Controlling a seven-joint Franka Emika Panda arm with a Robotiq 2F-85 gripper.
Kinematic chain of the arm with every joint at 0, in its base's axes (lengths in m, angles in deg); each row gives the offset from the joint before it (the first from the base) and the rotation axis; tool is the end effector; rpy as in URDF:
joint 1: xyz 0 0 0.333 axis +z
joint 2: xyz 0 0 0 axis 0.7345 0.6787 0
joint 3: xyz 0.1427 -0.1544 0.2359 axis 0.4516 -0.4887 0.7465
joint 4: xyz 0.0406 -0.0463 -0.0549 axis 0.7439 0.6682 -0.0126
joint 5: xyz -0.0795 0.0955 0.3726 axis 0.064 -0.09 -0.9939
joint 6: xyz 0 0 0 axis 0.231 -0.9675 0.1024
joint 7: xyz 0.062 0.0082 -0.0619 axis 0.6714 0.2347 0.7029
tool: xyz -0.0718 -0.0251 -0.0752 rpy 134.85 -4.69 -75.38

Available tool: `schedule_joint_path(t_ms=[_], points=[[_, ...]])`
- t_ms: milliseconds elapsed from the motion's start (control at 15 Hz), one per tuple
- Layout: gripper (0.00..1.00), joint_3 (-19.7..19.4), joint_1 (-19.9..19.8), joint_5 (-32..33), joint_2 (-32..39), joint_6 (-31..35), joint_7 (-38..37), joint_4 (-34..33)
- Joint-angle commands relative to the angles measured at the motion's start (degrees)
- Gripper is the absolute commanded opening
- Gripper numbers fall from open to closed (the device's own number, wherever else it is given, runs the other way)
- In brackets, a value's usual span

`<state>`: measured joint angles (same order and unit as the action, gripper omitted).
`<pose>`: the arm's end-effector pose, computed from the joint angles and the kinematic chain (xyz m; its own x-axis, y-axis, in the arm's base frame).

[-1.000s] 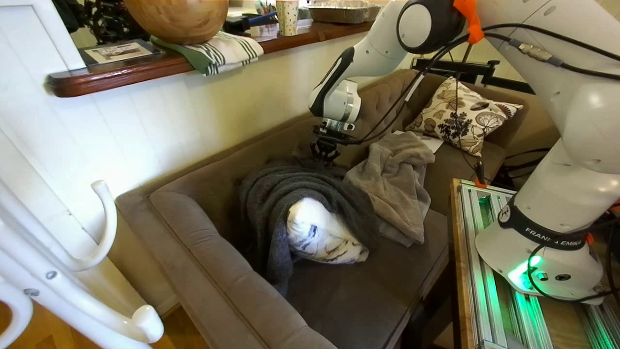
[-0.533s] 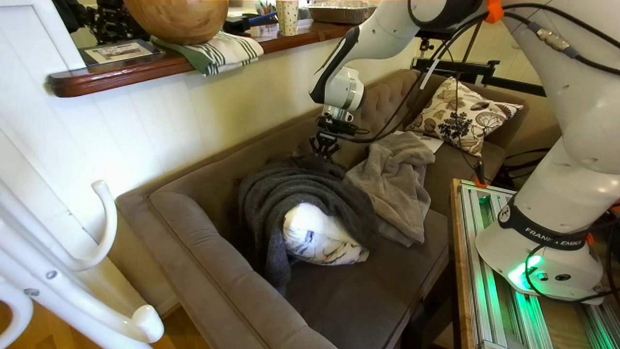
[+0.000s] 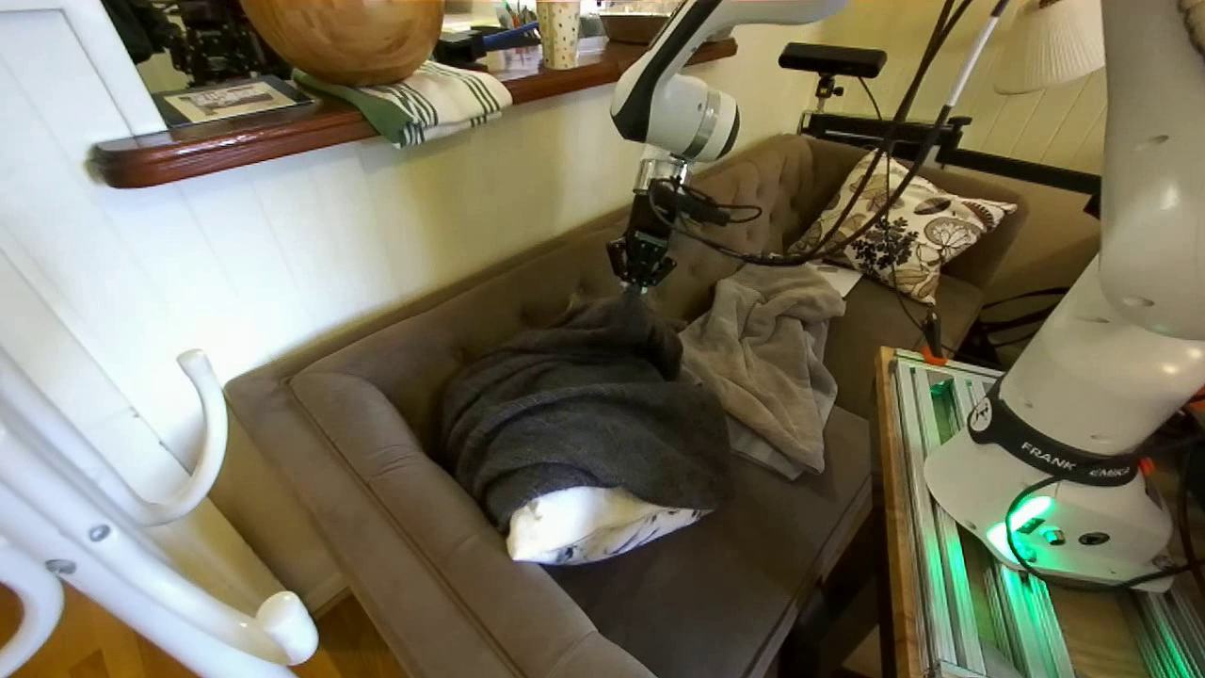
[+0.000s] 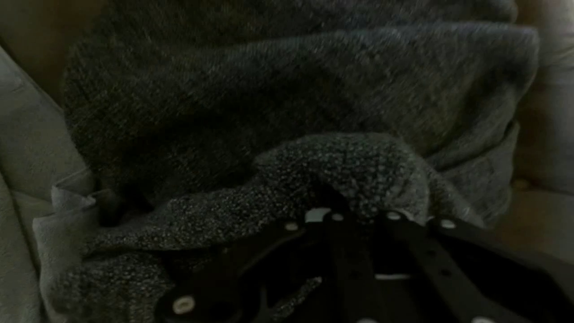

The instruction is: Move the grey cloth to the left.

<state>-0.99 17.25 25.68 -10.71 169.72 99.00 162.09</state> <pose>0.4940 -0.2800 0.1655 0.6896 -0.6214 -0.3720 -0.7233 -0.5655 -0.3963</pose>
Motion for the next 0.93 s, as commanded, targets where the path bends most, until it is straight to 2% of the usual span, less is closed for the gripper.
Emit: schedule_joint_path(t_ms=[0,267,333,467,667,867], points=[[0.10,-2.6,2.5,-1.2,-1.0,-2.5,1.6,0.5],[0.10,-2.8,2.6,-1.1,-2.1,-3.6,2.8,1.3],[0.02,-2.8,2.6,-1.1,-2.1,-3.6,2.9,1.4],[0.02,-3.0,4.3,-0.3,-1.4,-1.5,2.9,1.2],[0.02,0.3,6.7,-1.1,-2.0,-3.6,8.6,1.7],[0.02,3.4,10.8,-1.3,-3.3,-3.4,11.5,3.1]])
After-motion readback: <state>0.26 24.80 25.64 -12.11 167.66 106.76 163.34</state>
